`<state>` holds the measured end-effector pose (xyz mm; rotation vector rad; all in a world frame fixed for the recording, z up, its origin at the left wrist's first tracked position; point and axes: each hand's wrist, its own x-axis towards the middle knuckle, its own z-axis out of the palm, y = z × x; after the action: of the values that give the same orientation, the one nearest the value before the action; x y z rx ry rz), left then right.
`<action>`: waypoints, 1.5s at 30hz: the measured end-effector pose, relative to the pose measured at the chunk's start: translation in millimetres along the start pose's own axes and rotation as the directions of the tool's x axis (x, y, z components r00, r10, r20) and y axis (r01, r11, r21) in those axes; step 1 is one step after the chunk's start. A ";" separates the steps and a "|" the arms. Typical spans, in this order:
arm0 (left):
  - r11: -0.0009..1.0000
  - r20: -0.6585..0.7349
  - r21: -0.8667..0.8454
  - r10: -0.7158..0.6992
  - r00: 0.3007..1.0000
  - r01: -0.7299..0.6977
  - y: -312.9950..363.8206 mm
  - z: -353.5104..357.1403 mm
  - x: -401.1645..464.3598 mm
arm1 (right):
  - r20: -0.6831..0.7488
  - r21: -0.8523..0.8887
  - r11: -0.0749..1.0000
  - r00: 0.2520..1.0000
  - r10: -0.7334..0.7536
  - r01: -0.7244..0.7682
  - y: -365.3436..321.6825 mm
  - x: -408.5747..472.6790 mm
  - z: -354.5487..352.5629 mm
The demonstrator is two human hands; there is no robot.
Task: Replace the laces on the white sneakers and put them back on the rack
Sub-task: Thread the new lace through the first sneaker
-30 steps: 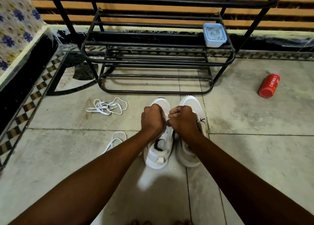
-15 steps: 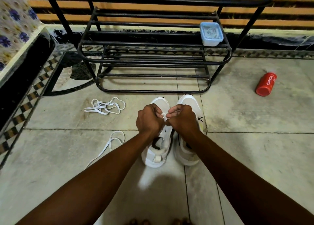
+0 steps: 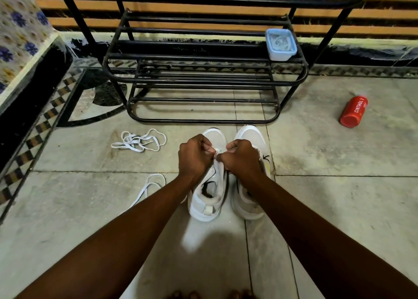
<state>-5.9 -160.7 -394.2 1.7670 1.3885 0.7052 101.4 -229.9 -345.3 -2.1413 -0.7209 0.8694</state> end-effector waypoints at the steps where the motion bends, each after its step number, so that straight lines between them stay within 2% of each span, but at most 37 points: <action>1: 0.999 0.020 -0.038 -0.010 1.000 0.011 -2.3 -0.4 1.0 | -0.003 0.016 1.000 1.000 -0.002 0.002 2.8 7.1 4.2; 3: 0.994 0.048 -0.104 -0.012 0.999 0.016 -6.3 -0.7 0.7 | -0.017 0.011 1.000 0.999 -0.029 0.029 13.7 28.4 13.7; 5: 0.989 0.054 -0.150 0.008 0.998 0.000 -6.0 -2.0 -2.0 | -0.031 -0.108 0.991 0.996 -0.086 0.082 3.1 28.7 12.3; 7: 0.981 0.047 -0.192 0.002 0.999 0.007 -4.3 -3.0 -3.9 | 0.029 -0.266 0.946 0.982 -0.185 0.186 -14.3 19.4 6.8; 9: 0.975 0.044 -0.219 -0.013 0.999 0.023 -2.7 -3.3 -5.5 | 0.110 -0.387 0.886 0.967 -0.231 0.255 -21.1 19.9 6.7; 12: 0.986 0.029 -0.163 0.027 0.999 -0.022 -7.9 -2.2 -5.4 | 0.170 -0.530 0.786 0.948 -0.269 0.318 -25.3 23.9 9.3; 18: 0.989 0.016 -0.125 0.077 0.997 -0.074 -4.7 -4.7 -7.1 | 0.313 -0.681 0.593 0.903 -0.295 0.430 -28.1 22.6 3.3; 22: 0.993 0.030 -0.065 0.098 0.995 -0.096 -8.4 -6.5 -6.0 | 0.399 -0.760 0.389 0.846 -0.354 0.521 -30.5 20.7 -2.7; 24: 0.993 0.041 -0.035 0.118 0.992 -0.117 -11.5 -6.3 -6.4 | 0.377 -0.789 0.293 0.802 -0.463 0.540 -36.5 22.0 -11.5; 25: 0.991 0.041 -0.022 0.134 0.990 -0.133 -12.8 -5.8 -6.9 | 0.324 -0.807 0.281 0.786 -0.526 0.520 -39.7 25.8 -19.2; 27: 0.987 0.028 -0.002 0.158 0.987 -0.158 -14.6 -4.7 -7.3 | 0.144 -0.809 0.357 0.746 -0.650 0.467 -45.6 37.7 -39.8; 28: 0.986 0.024 0.000 0.164 0.986 -0.164 -14.7 -3.9 -7.4 | 0.029 -0.771 0.445 0.723 -0.690 0.456 -45.2 45.3 -49.6; 29: 0.987 0.021 0.000 0.163 0.986 -0.163 -15.3 -3.7 -6.6 | -0.099 -0.661 0.584 0.717 -0.690 0.472 -45.3 50.1 -57.3; 30: 0.987 0.018 -0.003 0.161 0.987 -0.161 -16.0 -3.6 -6.7 | -0.231 -0.441 0.756 0.753 -0.617 0.484 -44.4 52.9 -60.0; 31: 0.988 0.015 -0.009 0.157 0.988 -0.156 -15.6 -3.3 -6.7 | -0.307 -0.096 0.889 0.836 -0.454 0.447 -44.0 53.9 -59.9; 32: 0.988 0.011 -0.013 0.154 0.988 -0.154 -16.2 -3.4 -7.0 | -0.264 0.310 0.899 0.937 -0.230 0.308 -45.1 49.3 -55.2; 33: 0.988 0.008 -0.015 0.157 0.988 -0.157 -16.1 -3.1 -7.2 | -0.100 0.636 0.767 0.994 -0.033 0.089 -44.5 45.0 -49.1; 34: 0.987 0.006 -0.011 0.159 0.987 -0.159 -16.5 -3.0 -7.1 | 0.024 0.762 0.646 0.999 0.036 -0.042 -40.2 41.8 -44.1; 35: 0.987 0.007 -0.006 0.160 0.987 -0.160 -16.9 -3.1 -6.7 | 0.050 0.738 0.673 0.999 0.002 -0.039 -34.7 38.4 -39.8; 36: 0.988 0.010 -0.003 0.157 0.987 -0.157 -17.2 -3.1 -6.3 | -0.012 0.570 0.814 0.992 -0.128 0.112 -27.7 36.9 -38.6; 37: 0.988 0.012 -0.004 0.152 0.988 -0.152 -17.3 -3.1 -5.9 | -0.055 0.264 0.895 0.932 -0.359 0.360 -21.2 38.2 -42.0; 38: 0.989 0.015 -0.005 0.148 0.989 -0.148 -17.2 -3.2 -5.3 | 0.035 -0.094 0.813 0.818 -0.575 0.575 -15.3 41.5 -45.3; 39: 0.990 0.017 -0.005 0.144 0.989 -0.144 -17.4 -3.3 -4.9 | 0.216 -0.369 0.614 0.707 -0.673 0.697 -10.7 47.5 -48.7; 40: 0.990 0.019 -0.005 0.141 0.990 -0.141 -17.7 -3.5 -5.1 | 0.389 -0.551 0.394 0.644 -0.659 0.736 -9.6 50.7 -52.6; 41: 0.990 0.022 -0.004 0.140 0.990 -0.140 -17.5 -3.6 -4.9 | 0.513 -0.648 0.212 0.625 -0.589 0.731 -8.6 53.4 -55.5; 43: 0.991 0.024 -0.007 0.134 0.991 -0.134 -17.8 -3.6 -5.2 | 0.613 -0.735 -0.075 0.614 -0.497 0.673 -12.2 55.1 -60.2; 44: 0.991 0.023 -0.009 0.131 0.991 -0.131 -17.8 -3.6 -5.2 | 0.618 -0.741 -0.128 0.596 -0.512 0.659 -15.9 54.1 -62.5; 45: 0.991 0.022 -0.009 0.132 0.991 -0.132 -18.3 -3.7 -4.9 | 0.561 -0.754 -0.070 0.586 -0.585 0.653 -21.3 53.4 -67.3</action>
<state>-19.9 -162.5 -407.2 1.8683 1.2617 0.7574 180.4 -206.6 -312.8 -2.0998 -2.5643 -0.2218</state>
